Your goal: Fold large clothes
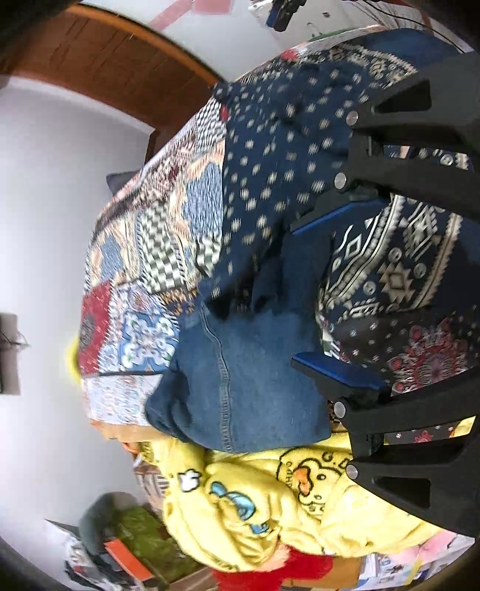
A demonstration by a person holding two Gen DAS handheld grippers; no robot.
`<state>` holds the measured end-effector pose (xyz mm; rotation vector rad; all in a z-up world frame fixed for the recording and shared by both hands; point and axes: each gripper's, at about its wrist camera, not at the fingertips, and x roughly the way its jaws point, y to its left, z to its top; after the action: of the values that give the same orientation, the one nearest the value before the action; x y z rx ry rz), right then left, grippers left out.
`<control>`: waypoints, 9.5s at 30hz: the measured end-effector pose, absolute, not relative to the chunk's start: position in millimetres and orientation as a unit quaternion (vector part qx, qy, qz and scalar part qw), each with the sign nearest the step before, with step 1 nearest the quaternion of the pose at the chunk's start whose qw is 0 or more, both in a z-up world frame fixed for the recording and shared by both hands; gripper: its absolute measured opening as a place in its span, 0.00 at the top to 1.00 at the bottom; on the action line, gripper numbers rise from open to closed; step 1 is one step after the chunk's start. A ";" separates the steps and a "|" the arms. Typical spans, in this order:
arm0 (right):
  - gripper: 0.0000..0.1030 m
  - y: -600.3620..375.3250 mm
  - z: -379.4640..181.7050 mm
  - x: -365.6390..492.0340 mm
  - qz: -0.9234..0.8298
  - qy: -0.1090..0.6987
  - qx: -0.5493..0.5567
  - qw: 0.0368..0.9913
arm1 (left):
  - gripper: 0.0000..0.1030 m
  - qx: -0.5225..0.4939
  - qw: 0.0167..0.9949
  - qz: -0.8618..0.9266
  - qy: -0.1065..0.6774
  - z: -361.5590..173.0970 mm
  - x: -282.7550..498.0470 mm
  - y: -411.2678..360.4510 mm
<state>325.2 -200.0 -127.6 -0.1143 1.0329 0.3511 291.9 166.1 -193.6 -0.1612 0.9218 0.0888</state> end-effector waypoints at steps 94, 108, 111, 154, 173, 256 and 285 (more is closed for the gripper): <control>0.22 -126.9 -19.8 340.8 0.255 0.399 -0.101 0.875 | 0.34 -0.029 0.922 0.030 0.386 -101.6 283.9 168.1; 0.22 -153.1 -99.2 277.1 0.248 0.497 -0.115 0.824 | 0.19 -0.077 0.880 0.003 0.468 -178.9 203.7 182.2; 0.22 -162.3 -121.7 271.1 0.237 0.526 -0.105 0.810 | 0.19 -0.109 0.857 -0.004 0.504 -215.2 198.2 186.0; 0.93 -126.0 -62.7 421.2 0.262 0.425 0.028 0.866 | 0.93 -0.221 0.922 -0.032 0.317 -110.9 313.0 204.2; 0.88 -104.3 -186.9 522.6 0.234 0.505 0.017 0.831 | 0.92 -0.199 0.865 0.079 0.454 -286.2 437.3 262.1; 0.28 -168.5 -145.8 413.8 0.165 0.462 -0.109 0.865 | 0.24 -0.064 0.867 0.207 0.449 -256.1 316.7 230.4; 0.27 -104.2 -144.9 371.1 0.245 0.443 -0.152 0.849 | 0.37 -0.497 0.796 -0.035 0.345 -302.0 325.3 233.5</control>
<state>371.1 -104.2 -144.9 -0.3195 0.9325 0.5164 325.3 233.5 -302.0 -1.0676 0.7413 -0.0755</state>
